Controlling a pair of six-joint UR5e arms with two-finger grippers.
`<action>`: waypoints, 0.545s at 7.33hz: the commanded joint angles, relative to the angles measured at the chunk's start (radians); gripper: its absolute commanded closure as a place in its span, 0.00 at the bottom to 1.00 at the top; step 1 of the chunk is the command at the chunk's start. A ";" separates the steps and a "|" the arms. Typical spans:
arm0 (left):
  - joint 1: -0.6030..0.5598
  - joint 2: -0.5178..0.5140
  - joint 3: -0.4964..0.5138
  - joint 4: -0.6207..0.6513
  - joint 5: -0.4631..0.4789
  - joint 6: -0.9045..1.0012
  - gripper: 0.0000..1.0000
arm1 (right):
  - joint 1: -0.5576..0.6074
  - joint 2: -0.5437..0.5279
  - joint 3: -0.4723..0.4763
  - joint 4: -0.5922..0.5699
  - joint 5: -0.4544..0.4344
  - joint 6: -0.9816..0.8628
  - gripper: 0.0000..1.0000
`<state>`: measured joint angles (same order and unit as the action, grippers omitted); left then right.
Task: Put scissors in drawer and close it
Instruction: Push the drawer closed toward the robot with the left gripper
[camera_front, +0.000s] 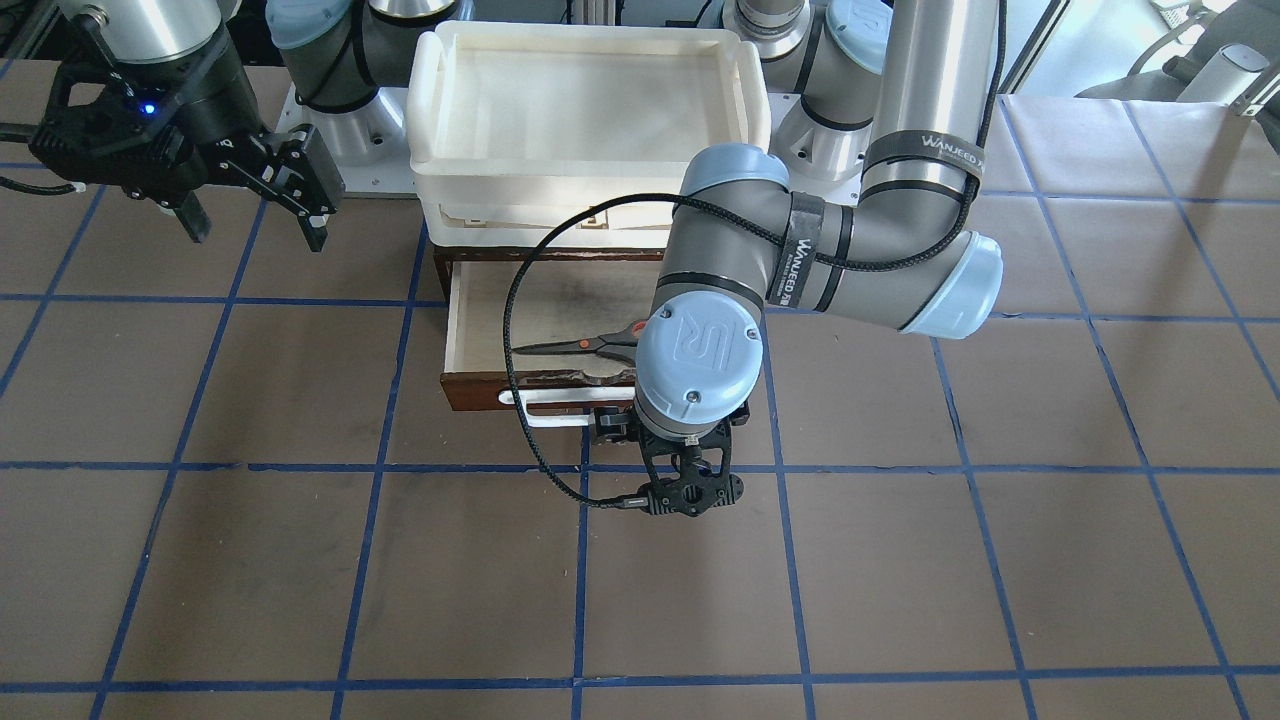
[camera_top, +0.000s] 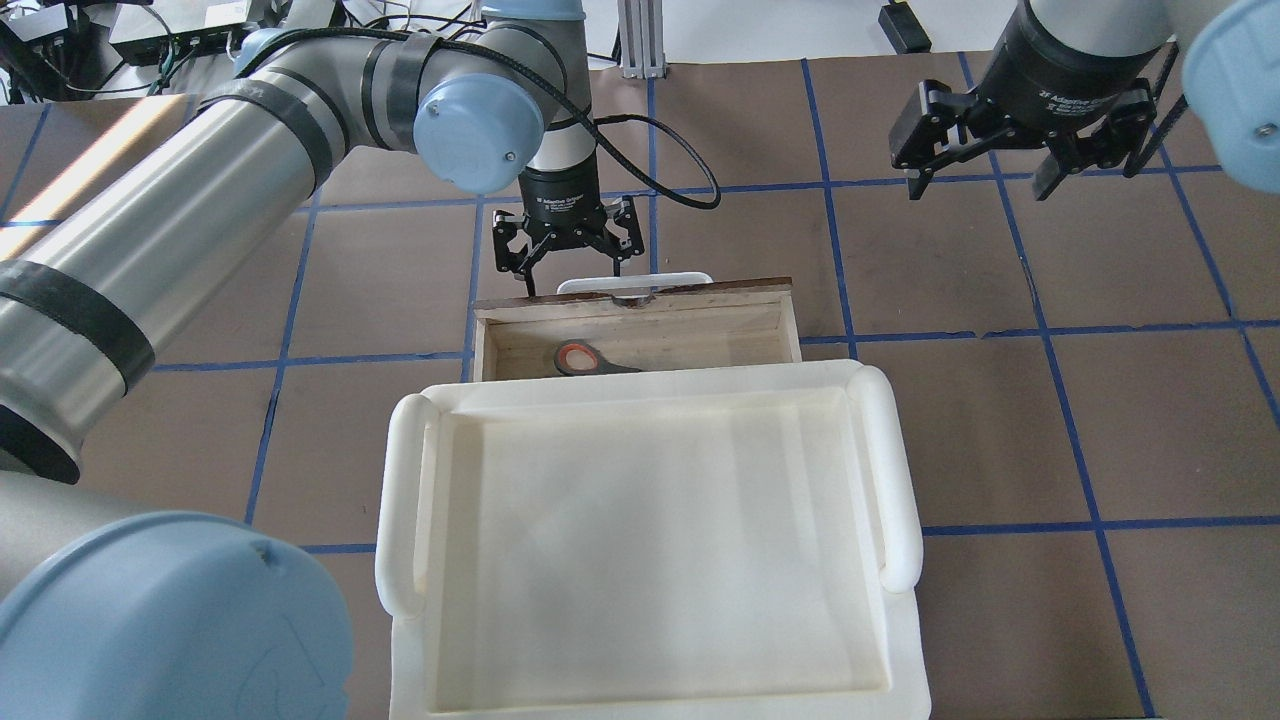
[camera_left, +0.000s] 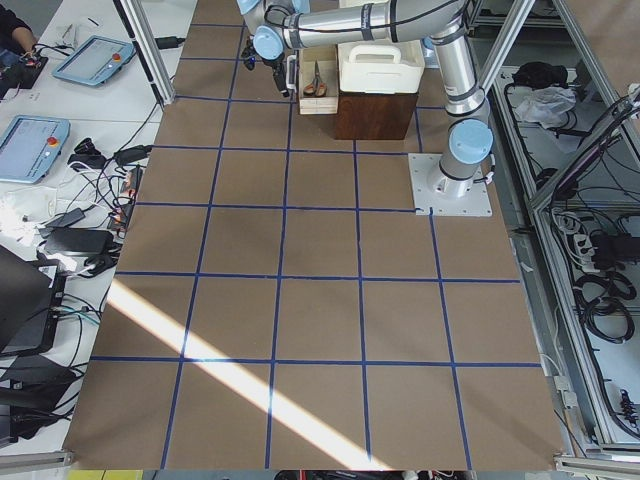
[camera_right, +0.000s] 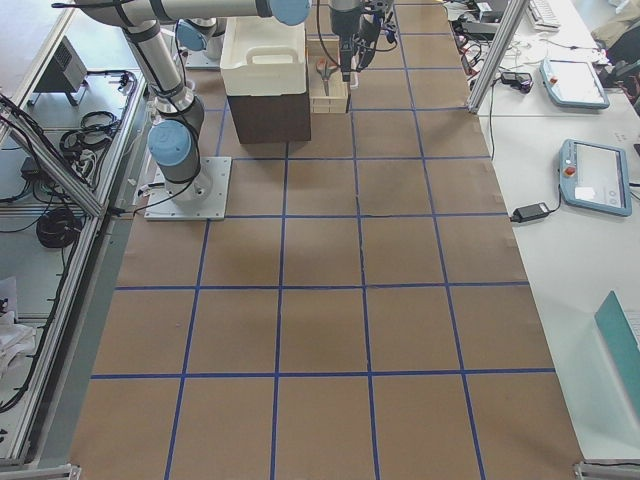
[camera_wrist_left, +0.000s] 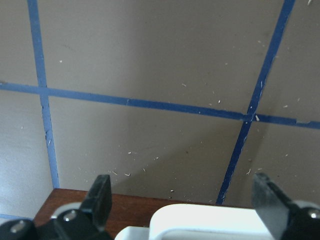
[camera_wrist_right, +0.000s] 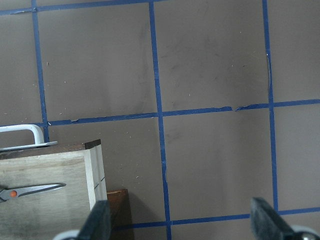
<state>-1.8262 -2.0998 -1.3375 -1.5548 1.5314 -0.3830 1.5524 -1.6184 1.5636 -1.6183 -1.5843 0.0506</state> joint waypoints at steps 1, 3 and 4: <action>-0.002 0.003 0.000 -0.022 0.001 -0.001 0.00 | 0.000 0.000 0.001 0.000 0.001 0.000 0.00; -0.004 0.003 0.000 -0.051 0.000 -0.005 0.00 | 0.000 0.000 0.001 0.000 0.001 0.000 0.00; -0.010 0.001 -0.002 -0.056 0.000 -0.029 0.00 | 0.000 0.000 0.001 0.000 0.001 0.000 0.00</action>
<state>-1.8311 -2.0974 -1.3380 -1.6019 1.5319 -0.3923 1.5524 -1.6183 1.5646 -1.6183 -1.5831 0.0506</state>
